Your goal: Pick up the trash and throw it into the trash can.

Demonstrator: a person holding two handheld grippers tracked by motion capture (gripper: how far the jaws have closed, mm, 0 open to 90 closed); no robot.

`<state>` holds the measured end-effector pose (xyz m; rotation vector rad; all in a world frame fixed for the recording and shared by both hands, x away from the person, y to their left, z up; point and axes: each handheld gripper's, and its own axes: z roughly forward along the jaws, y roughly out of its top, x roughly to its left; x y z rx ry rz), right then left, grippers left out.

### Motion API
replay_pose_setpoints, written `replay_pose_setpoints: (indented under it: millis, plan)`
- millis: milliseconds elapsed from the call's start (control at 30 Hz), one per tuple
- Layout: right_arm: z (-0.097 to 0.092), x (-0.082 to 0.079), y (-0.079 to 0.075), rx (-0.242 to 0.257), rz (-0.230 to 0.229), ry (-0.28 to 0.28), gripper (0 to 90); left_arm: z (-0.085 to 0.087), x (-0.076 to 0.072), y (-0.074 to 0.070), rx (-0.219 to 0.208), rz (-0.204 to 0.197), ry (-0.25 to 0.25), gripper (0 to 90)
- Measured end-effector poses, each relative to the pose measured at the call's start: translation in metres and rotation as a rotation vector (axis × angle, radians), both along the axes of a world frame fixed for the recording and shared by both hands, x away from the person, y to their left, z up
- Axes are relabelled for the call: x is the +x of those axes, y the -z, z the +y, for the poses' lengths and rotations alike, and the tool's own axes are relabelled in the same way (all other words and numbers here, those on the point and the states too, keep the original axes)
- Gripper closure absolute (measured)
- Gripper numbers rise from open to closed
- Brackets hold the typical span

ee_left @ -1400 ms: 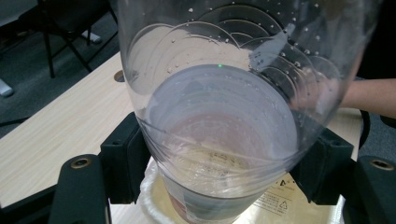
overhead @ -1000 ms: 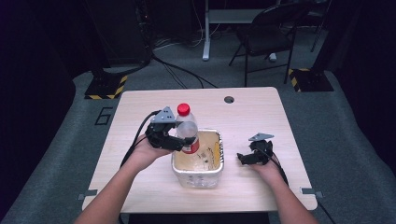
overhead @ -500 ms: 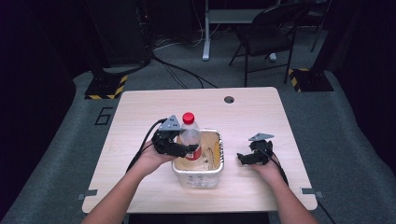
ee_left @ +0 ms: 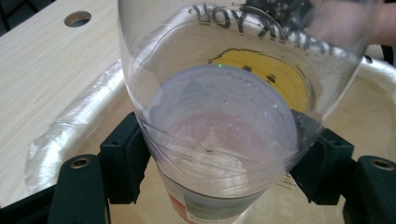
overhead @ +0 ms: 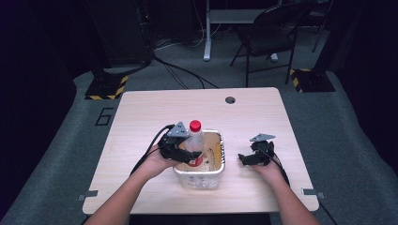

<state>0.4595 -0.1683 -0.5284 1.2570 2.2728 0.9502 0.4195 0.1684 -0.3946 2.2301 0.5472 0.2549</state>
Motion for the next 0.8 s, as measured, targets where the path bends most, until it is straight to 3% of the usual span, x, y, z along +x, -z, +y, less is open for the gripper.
replay_pose_setpoints:
  millis: [500, 800]
  plan:
    - [0.0002, -0.0003, -0.0001, 0.001, 0.004, -0.002, 0.0, -0.0032, 0.004, 0.0078, 0.056, 0.02, 0.003, 27.3]
    - [0.0002, -0.0003, -0.0002, 0.001, 0.005, -0.002, 0.0, 0.0024, 0.0001, 0.0046, 0.043, 0.009, 0.003, 24.2]
